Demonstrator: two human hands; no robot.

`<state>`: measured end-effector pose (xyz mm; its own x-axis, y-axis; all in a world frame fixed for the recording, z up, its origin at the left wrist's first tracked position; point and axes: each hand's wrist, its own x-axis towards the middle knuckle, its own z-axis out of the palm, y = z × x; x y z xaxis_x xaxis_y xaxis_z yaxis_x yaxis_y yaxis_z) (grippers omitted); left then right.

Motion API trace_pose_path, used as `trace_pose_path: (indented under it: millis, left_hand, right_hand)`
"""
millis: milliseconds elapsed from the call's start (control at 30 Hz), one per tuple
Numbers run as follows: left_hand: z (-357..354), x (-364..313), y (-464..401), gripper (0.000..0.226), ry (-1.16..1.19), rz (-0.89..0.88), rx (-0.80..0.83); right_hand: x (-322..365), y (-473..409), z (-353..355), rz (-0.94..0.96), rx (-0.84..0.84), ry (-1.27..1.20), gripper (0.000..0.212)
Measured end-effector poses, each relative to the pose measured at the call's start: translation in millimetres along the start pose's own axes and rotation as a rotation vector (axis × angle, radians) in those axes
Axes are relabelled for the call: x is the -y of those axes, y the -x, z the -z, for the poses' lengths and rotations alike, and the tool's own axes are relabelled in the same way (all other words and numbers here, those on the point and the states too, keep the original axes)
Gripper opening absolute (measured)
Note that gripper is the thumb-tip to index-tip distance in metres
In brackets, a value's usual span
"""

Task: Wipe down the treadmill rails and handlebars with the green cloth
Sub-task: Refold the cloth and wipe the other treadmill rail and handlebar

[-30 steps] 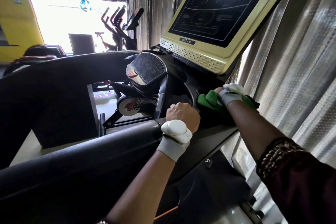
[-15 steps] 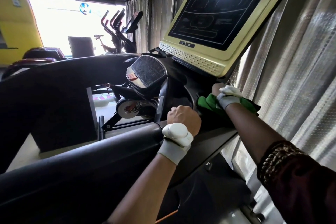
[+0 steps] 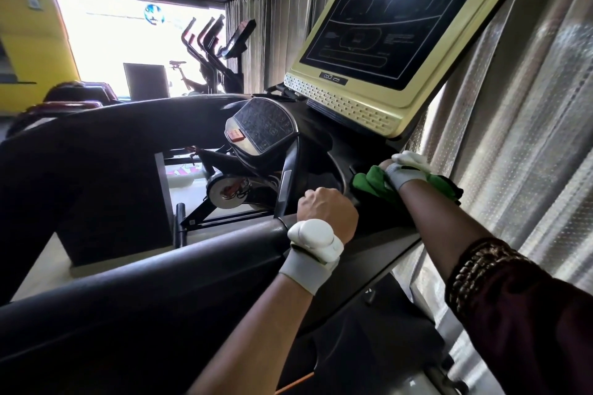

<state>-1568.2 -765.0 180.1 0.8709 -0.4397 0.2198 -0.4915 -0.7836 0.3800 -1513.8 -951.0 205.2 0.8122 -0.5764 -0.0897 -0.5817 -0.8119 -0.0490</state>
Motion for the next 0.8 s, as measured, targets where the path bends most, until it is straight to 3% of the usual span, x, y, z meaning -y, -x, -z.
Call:
trace_pose_path:
  millis: [200,267,367,467,533,667,800]
  left_hand:
    - [3,-2,4,0.035,0.003,-0.015,-0.011]
    - [3,-2,3,0.036,0.002,-0.014,-0.015]
    - [3,-2,3,0.036,0.002,-0.006,-0.007]
    - [2,-1,3,0.035,-0.006,-0.017,-0.012]
    - [2,-1,3,0.036,-0.008,-0.020,-0.012]
    - [3,-1,2,0.036,0.011,-0.008,-0.014]
    - [1,-1,2,0.036,0.013,-0.011,-0.008]
  right_hand:
    - [-2,18,6,0.031,-0.067,0.136,0.037]
    - [0,25,3,0.060,-0.089,0.088,0.040]
    - [-4,23,-5,-0.014,-0.083,0.030,0.027]
    - [-6,28,-2,0.054,-0.186,-0.036,0.035]
    - [-2,33,5,0.025,-0.167,-0.085,0.033]
    - [-1,38,11,0.009,-0.172,0.011,0.016]
    - [0,43,14,0.050,-0.168,0.056,0.033]
